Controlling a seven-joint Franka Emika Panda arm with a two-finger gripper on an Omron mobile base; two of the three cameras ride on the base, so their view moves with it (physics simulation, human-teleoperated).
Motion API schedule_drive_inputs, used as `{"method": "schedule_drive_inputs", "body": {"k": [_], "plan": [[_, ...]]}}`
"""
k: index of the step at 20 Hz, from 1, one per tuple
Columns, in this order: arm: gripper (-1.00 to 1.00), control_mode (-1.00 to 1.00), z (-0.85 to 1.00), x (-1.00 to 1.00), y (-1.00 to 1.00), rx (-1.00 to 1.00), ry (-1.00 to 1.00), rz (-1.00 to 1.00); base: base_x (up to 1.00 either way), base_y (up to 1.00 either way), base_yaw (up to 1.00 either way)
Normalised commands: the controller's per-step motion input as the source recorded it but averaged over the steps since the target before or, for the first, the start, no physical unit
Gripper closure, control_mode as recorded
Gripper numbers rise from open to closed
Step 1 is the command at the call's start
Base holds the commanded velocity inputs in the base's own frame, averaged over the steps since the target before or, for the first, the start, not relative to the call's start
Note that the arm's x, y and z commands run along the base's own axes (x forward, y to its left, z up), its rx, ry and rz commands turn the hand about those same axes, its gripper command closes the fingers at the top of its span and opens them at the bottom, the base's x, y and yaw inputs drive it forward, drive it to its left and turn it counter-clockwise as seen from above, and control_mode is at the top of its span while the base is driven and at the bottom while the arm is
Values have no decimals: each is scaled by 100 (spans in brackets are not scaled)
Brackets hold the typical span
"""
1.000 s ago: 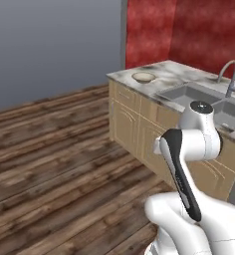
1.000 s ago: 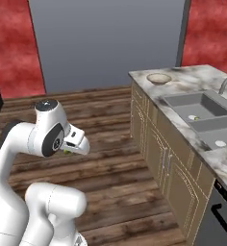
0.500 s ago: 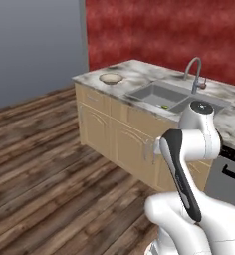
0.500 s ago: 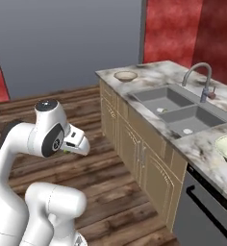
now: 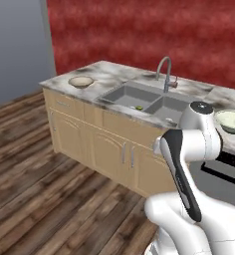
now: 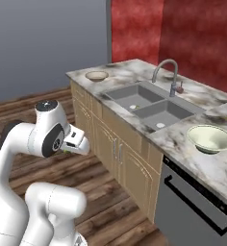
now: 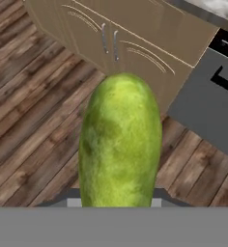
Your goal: Pick the mangos from the cabinet and place them in one bowl. Pick the kiwi from the sink and place it in the other bowl.
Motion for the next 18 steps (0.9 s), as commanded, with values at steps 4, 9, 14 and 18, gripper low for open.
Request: {"method": "schedule_drive_inputs", "body": {"k": [4,9,14,18], "plan": [[100,100,0,0,0,0,0,0,31,-4,-32],[100,100,0,0,0,0,0,0,16,-2,-39],[100,100,0,0,0,0,0,0,14,-7,-40],[100,100,0,0,0,0,0,0,12,-8,-41]]}}
